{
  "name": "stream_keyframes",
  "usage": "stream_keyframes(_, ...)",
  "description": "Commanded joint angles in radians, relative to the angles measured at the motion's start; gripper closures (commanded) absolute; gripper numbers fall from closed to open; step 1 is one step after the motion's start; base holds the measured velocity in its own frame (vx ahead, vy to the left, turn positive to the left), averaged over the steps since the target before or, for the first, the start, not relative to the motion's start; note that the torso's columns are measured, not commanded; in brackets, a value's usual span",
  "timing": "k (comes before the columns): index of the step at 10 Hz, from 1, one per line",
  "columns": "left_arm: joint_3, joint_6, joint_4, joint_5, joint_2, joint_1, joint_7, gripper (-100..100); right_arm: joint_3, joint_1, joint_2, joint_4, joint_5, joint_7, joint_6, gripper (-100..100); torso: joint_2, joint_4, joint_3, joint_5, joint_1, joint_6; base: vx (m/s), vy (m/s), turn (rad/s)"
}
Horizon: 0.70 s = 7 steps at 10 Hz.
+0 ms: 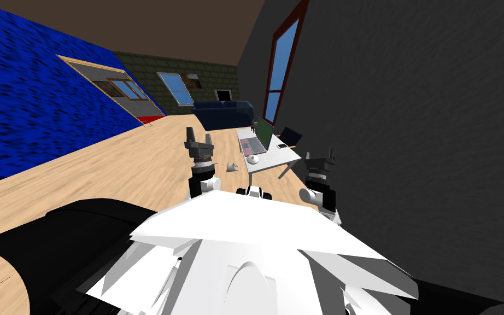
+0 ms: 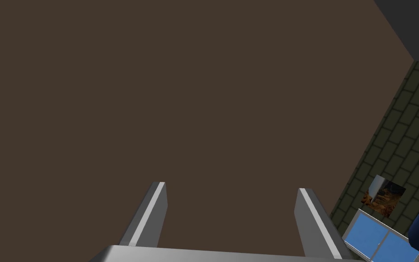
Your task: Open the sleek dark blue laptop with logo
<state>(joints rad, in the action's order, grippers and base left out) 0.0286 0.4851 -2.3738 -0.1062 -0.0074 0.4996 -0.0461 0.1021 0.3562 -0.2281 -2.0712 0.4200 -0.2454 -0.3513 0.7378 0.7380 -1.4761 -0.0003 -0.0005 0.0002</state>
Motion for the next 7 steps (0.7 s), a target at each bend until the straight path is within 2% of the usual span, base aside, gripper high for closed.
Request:
stream_keyframes(1, 0.0, 0.0, 0.0, 0.0, 0.0, 0.0, 0.0, 0, 0.003, -0.019, -0.001, 0.038, 0.044, -0.064, 0.009, -100, -0.001, 0.0, -0.001, 0.0, 0.001, 0.0, 0.021, -0.073, 0.02)
stream_keyframes(2, 0.0, 0.0, 0.0, 0.0, 0.0, 0.0, 0.0, 0, 0.004, -0.037, -0.001, 0.071, 0.081, -0.1, 0.018, -100, 0.0, 0.0, 0.0, 0.001, 0.003, 0.0, 0.02, -0.071, 0.032)
stream_keyframes(3, 0.0, 0.0, 0.0, 0.0, 0.0, 0.0, 0.0, 0, 0.004, -0.037, -0.001, 0.071, 0.081, -0.11, 0.018, -100, 0.0, 0.0, 0.0, 0.001, 0.002, 0.0, 0.008, -0.063, 0.026)
stream_keyframes(4, 0.0, 0.0, 0.0, 0.0, 0.0, 0.0, 0.0, 0, 0.003, -0.057, 0.0, 0.104, 0.12, -0.144, 0.028, -100, 0.001, 0.0, 0.001, 0.001, 0.002, 0.0, -0.005, -0.069, 0.036)
stream_keyframes(5, 0.0, 0.0, 0.0, 0.0, 0.0, 0.0, 0.0, 0, 0.003, -0.057, 0.0, 0.104, 0.12, -0.156, 0.028, -100, 0.001, 0.0, 0.001, 0.0, 0.0, 0.0, -0.001, -0.064, 0.028)
stream_keyframes(6, 0.0, 0.0, 0.0, 0.0, 0.0, 0.0, 0.0, 0, 0.002, -0.077, 0.001, 0.139, 0.158, -0.193, 0.037, -100, 0.001, 0.0, 0.001, 0.0, 0.001, 0.0, 0.02, -0.085, 0.053)
stream_keyframes(7, 0.0, 0.0, 0.0, 0.0, 0.0, 0.0, 0.0, 0, 0.002, -0.077, 0.001, 0.139, 0.158, -0.202, 0.037, -100, -0.001, 0.0, 0.0, 0.0, -0.001, 0.0, 0.016, -0.078, 0.034)
